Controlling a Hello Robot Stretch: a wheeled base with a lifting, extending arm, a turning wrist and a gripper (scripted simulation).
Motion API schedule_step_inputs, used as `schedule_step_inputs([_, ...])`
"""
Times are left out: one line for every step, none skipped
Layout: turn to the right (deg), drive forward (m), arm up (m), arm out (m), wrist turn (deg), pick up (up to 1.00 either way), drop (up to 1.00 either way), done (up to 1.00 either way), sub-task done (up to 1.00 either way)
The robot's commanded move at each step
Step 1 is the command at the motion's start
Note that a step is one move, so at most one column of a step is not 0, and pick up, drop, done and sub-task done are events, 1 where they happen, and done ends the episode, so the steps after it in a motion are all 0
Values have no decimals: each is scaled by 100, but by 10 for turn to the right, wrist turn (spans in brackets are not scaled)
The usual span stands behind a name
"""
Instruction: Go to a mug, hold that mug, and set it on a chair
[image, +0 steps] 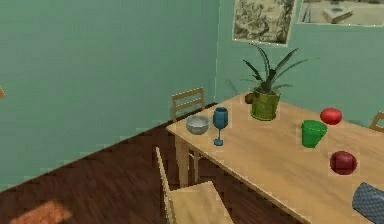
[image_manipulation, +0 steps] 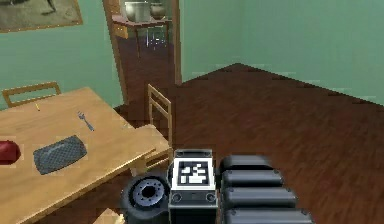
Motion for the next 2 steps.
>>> schedule_step_inputs([-210, 0, 0, 0, 0, 0, 0, 0, 0])
schedule_step_inputs([450, 0, 0, 0, 0, 0, 0, 0, 0])
